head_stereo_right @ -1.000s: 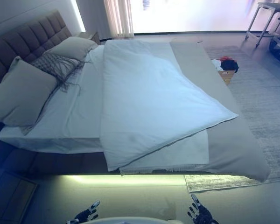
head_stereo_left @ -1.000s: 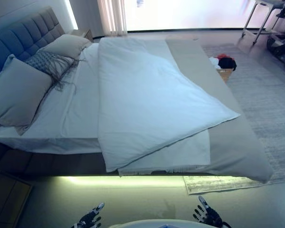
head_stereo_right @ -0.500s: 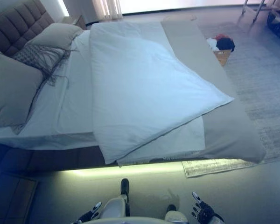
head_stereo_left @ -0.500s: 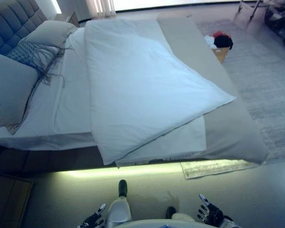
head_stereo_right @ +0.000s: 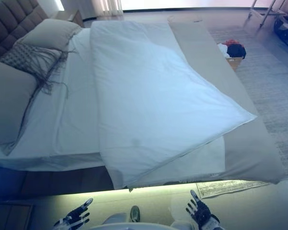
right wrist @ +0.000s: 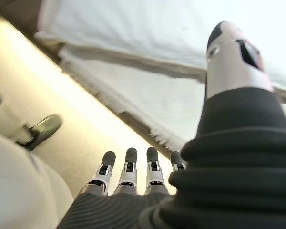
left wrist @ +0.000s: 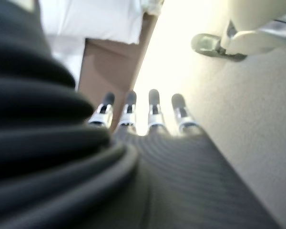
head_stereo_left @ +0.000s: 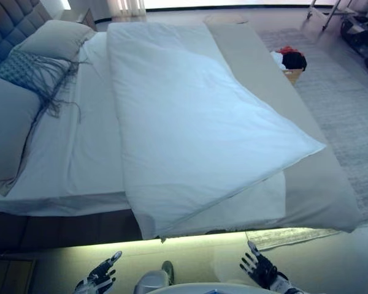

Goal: Make the bed neatly

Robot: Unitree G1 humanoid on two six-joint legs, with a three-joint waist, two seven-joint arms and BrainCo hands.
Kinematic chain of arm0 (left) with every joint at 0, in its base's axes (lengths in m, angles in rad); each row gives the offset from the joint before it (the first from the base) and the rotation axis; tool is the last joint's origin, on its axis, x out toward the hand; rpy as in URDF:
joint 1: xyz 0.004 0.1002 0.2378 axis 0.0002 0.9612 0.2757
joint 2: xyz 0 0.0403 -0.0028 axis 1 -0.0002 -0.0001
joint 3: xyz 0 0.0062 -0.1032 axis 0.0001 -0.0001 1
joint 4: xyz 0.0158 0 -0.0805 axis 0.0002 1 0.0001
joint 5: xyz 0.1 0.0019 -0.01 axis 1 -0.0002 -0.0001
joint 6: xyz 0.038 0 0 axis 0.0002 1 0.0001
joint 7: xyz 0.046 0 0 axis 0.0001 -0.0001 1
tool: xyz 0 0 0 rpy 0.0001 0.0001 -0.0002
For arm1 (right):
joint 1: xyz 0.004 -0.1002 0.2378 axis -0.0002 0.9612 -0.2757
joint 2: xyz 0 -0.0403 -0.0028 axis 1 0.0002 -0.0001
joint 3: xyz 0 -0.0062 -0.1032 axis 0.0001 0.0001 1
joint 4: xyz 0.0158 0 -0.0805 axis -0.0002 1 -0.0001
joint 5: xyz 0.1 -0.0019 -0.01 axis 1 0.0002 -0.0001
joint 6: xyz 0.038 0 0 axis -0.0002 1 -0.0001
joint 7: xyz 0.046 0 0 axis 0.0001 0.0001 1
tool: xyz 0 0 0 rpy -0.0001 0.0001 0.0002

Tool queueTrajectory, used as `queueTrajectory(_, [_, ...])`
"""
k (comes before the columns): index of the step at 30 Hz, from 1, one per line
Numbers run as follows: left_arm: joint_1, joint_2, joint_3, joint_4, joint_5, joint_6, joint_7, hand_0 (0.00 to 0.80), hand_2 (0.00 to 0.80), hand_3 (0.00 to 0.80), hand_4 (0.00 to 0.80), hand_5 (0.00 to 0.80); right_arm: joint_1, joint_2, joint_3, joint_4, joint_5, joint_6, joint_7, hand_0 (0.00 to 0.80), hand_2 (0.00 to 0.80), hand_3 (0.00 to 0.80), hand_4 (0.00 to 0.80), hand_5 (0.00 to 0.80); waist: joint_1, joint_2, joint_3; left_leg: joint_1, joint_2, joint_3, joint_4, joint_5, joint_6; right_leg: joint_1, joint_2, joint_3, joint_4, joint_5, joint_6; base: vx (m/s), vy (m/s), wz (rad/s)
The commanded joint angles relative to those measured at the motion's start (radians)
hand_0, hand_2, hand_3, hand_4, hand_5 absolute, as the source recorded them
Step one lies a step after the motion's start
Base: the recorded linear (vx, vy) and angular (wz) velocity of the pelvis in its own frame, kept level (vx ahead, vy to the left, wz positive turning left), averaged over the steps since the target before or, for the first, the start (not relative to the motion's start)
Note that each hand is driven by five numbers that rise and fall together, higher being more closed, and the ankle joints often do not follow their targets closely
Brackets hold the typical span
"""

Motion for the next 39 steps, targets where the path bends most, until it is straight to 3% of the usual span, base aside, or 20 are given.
queueTrajectory(1, [-0.05,-0.006,0.019,-0.008,-0.016,-0.017,-0.012,0.0,0.0,0.0,0.0,0.0,-0.048,-0.057,-0.041,-0.018,0.126,0.016,-0.029,0.0,0.0,0.0,0.0,0.0,-0.025,0.008,0.091,-0.119,-0.01,-0.03,0.126,-0.026,-0.029,-0.076,-0.007,0.031,-0.136,0.192,0.016,-0.061,-0.21,-0.17])
queueTrajectory(3, [-0.088,0.006,0.001,-0.032,-0.042,-0.02,-0.013,0.0,0.0,0.0,0.0,0.0,-0.091,-0.063,-0.061,-0.037,0.177,0.028,-0.061,0.0,0.0,0.0,0.0,0.0,-0.052,0.001,0.142,-0.139,0.003,-0.029,0.169,-0.078,-0.032,-0.206,-0.033,0.057,-0.153,0.264,0.037,-0.109,-0.263,0.0])
queueTrajectory(6, [-0.107,-0.007,-0.006,-0.058,-0.079,-0.034,0.017,0.0,0.0,0.0,0.0,0.0,-0.104,-0.073,-0.076,-0.055,0.227,0.039,-0.146,0.0,0.0,0.0,0.0,0.0,-0.072,-0.02,0.168,-0.202,0.038,-0.014,0.317,-0.127,-0.033,-0.207,-0.019,0.068,-0.106,0.209,0.042,0.043,-0.248,0.51])
queueTrajectory(10, [-0.1,-0.027,-0.016,-0.069,-0.076,-0.048,-0.017,0.0,0.0,0.0,0.0,0.0,-0.11,-0.098,-0.119,-0.045,0.325,0.009,-0.17,0.0,0.0,0.0,0.0,0.0,-0.058,-0.02,0.205,-0.246,0.069,-0.057,0.374,-0.132,-0.061,-0.212,-0.016,0.038,-0.039,0.162,0.04,0.086,-0.172,0.37])
queueTrajectory(17, [-0.136,-0.028,-0.066,-0.131,-0.192,-0.089,-0.035,0.0,0.0,0.0,0.0,0.0,-0.282,-0.209,-0.111,-0.07,0.41,-0.016,-0.23,0.0,0.0,0.0,0.0,0.0,-0.023,0.027,0.304,-0.408,0.045,-0.124,0.443,-0.127,-0.077,-0.387,-0.036,0.033,0.099,0.124,0.033,-0.066,-0.034,0.18])
queueTrajectory(24, [-0.137,-0.006,-0.118,-0.241,-0.282,-0.07,-0.018,0.0,0.0,0.0,0.0,0.0,-0.476,-0.378,-0.08,-0.087,0.379,-0.013,-0.213,0.0,0.0,0.0,0.0,0.0,0.022,0.078,0.392,-0.576,0.02,-0.144,0.525,-0.139,-0.082,-0.55,-0.054,0.028,0.236,0.08,0.019,-0.065,-0.007,0.21])
queueTrajectory(28, [-0.105,-0.001,-0.142,-0.305,-0.333,-0.063,-0.015,0.0,0.0,0.0,0.0,0.0,-0.593,-0.483,-0.051,-0.086,0.339,0.031,-0.182,0.0,0.0,0.0,0.0,0.0,0.053,0.109,0.392,-0.674,0.012,-0.146,0.552,-0.132,-0.074,-0.651,-0.066,0.023,0.308,0.061,0.008,-0.019,0.025,0.24])
queueTrajectory(32, [-0.056,0.007,-0.154,-0.335,-0.359,-0.064,-0.028,0.0,0.0,0.0,0.0,0.0,-0.699,-0.573,0.002,-0.082,0.274,0.073,-0.12,0.0,0.0,0.0,0.0,0.0,0.091,0.136,0.392,-0.744,0.004,-0.157,0.598,-0.152,-0.069,-0.73,-0.077,0.031,0.442,-0.015,0.0,0.054,0.017,0.27])
queueTrajectory(39, [0.041,0.014,-0.117,-0.347,-0.356,-0.074,-0.098,0.0,0.0,0.0,0.0,0.0,-0.819,-0.641,0.075,-0.121,0.21,0.056,-0.052,0.0,0.0,0.0,0.0,0.0,0.117,0.147,0.392,-0.815,0.003,-0.166,0.683,-0.17,-0.053,-0.8,-0.086,0.038,0.539,-0.051,-0.018,0.017,0.034,0.19])
